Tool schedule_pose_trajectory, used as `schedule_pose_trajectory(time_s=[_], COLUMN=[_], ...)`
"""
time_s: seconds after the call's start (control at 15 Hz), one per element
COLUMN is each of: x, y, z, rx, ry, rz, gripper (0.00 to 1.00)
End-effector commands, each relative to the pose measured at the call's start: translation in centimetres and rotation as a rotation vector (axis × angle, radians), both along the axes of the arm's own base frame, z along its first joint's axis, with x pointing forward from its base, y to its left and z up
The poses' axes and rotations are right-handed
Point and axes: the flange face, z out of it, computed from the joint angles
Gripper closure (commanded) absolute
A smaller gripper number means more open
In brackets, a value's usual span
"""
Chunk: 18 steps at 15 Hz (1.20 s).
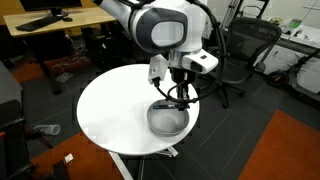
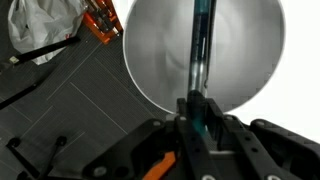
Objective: Put the marker inside the bowl then put it back on the table
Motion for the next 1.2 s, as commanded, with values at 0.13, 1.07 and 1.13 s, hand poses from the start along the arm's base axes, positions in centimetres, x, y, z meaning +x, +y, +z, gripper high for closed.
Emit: schedule_pose_trajectory(time_s=[0.13,1.07,1.13], x=[0.1,-2.8,-3.3], y=[-0.2,3.5,3.9], z=[0.2,8.2,8.8], rx=[0.034,0.005,0.002], ry=[0.016,-0.022,-0.025], rz=[0.010,0.179,0.193], gripper=[0.32,0.00,0.00])
